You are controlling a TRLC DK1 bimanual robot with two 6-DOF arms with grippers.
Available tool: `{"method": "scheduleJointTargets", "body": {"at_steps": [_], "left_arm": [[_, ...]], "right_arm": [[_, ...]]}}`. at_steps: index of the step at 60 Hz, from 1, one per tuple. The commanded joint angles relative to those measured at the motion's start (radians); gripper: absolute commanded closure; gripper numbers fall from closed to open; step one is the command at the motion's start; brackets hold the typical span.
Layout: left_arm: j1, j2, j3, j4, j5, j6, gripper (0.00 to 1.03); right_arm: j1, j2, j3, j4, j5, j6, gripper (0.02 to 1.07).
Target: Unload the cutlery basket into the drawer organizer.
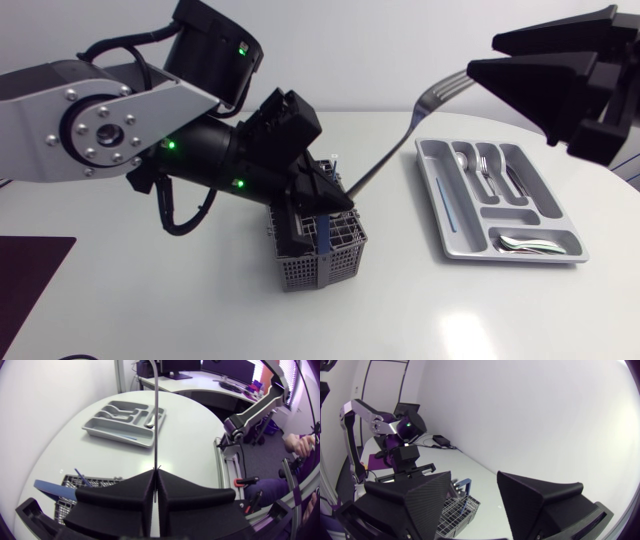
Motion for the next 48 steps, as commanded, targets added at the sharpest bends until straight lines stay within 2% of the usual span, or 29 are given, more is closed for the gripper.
{"method": "scheduleJointTargets", "body": {"at_steps": [1, 3, 5, 11, 25, 48], "left_arm": [[-0.009, -0.032, -0.010, 0.082, -0.040, -0.097, 1.00], [-0.012, -0.035, -0.011, 0.092, -0.065, -0.100, 1.00], [-0.031, -0.037, -0.021, 0.139, -0.129, -0.121, 1.00], [-0.057, -0.037, -0.039, 0.227, -0.217, -0.161, 1.00], [-0.075, -0.003, -0.041, 0.331, -0.353, -0.218, 1.00], [-0.060, 0.063, -0.014, 0.363, -0.417, -0.263, 1.00]], "right_arm": [[-0.029, -0.008, -0.033, 0.031, 0.012, 0.105, 0.23], [-0.032, -0.007, -0.035, 0.036, 0.019, 0.122, 0.22], [-0.037, -0.002, -0.038, 0.040, 0.035, 0.156, 0.23], [-0.037, 0.019, -0.047, 0.060, 0.064, 0.213, 0.23], [0.008, 0.151, -0.009, 0.105, 0.114, 0.369, 0.30], [0.146, 0.280, 0.059, 0.167, 0.208, 0.475, 0.30]]}}
